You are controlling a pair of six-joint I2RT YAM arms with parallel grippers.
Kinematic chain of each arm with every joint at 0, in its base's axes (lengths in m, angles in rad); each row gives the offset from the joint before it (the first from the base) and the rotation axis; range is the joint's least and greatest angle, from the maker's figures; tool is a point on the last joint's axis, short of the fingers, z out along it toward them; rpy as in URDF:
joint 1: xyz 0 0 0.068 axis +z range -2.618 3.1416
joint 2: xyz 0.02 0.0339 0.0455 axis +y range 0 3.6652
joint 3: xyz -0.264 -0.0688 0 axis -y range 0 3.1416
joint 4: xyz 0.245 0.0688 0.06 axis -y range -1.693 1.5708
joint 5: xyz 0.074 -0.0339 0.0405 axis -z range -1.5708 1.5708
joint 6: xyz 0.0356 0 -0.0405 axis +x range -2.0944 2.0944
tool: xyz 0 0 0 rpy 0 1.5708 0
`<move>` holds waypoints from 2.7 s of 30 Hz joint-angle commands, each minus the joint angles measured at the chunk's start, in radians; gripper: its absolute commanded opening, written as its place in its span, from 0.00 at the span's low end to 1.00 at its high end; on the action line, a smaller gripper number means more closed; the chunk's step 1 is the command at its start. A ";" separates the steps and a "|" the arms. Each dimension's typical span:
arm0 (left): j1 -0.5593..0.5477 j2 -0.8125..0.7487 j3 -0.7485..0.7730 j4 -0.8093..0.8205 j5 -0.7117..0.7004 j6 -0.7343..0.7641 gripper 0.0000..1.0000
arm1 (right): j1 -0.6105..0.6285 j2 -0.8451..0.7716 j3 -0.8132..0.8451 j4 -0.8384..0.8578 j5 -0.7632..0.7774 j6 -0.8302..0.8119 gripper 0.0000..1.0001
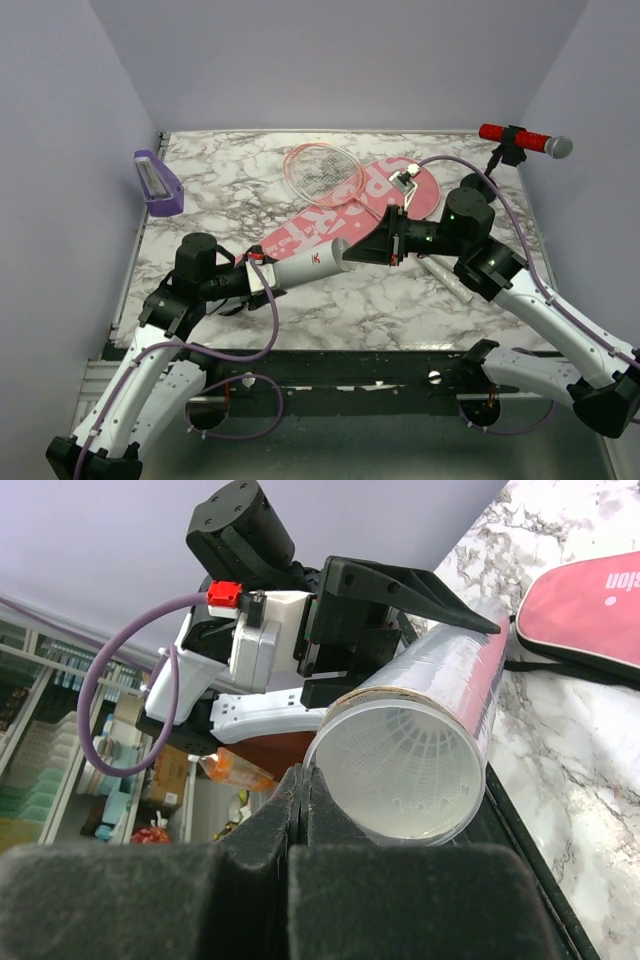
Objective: Pack up the badminton gear
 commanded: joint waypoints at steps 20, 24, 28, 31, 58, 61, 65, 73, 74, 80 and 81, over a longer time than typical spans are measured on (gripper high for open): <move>-0.013 -0.004 0.038 0.072 0.045 -0.026 0.34 | 0.025 0.011 -0.042 0.048 -0.006 0.008 0.39; -0.013 -0.008 0.041 0.075 0.048 -0.035 0.34 | 0.025 -0.002 -0.053 0.062 -0.005 0.019 0.45; -0.014 -0.010 0.038 0.070 0.051 -0.037 0.34 | 0.025 -0.005 -0.050 0.062 -0.003 0.024 0.46; -0.014 -0.013 0.036 0.066 0.054 -0.034 0.34 | 0.025 -0.006 -0.033 0.056 0.017 0.016 0.46; -0.017 -0.034 0.032 0.046 0.069 -0.042 0.34 | 0.025 0.078 0.059 -0.050 0.070 -0.072 0.45; -0.018 -0.033 0.033 0.055 0.068 -0.049 0.34 | 0.025 0.075 0.019 0.002 0.061 -0.033 0.45; -0.019 -0.024 0.041 0.070 0.068 -0.062 0.34 | 0.026 0.069 -0.021 0.044 0.057 -0.009 0.44; -0.022 -0.016 0.039 0.076 0.060 -0.062 0.34 | 0.026 0.034 0.046 -0.079 0.119 -0.070 0.44; -0.022 -0.018 0.038 0.075 0.059 -0.055 0.34 | 0.026 0.027 0.060 -0.103 0.133 -0.084 0.44; -0.022 -0.015 0.030 0.062 0.051 -0.032 0.34 | 0.026 0.001 0.065 -0.150 0.135 -0.104 0.44; -0.022 -0.013 0.029 0.062 0.051 -0.032 0.34 | 0.026 0.004 0.053 -0.144 0.130 -0.099 0.44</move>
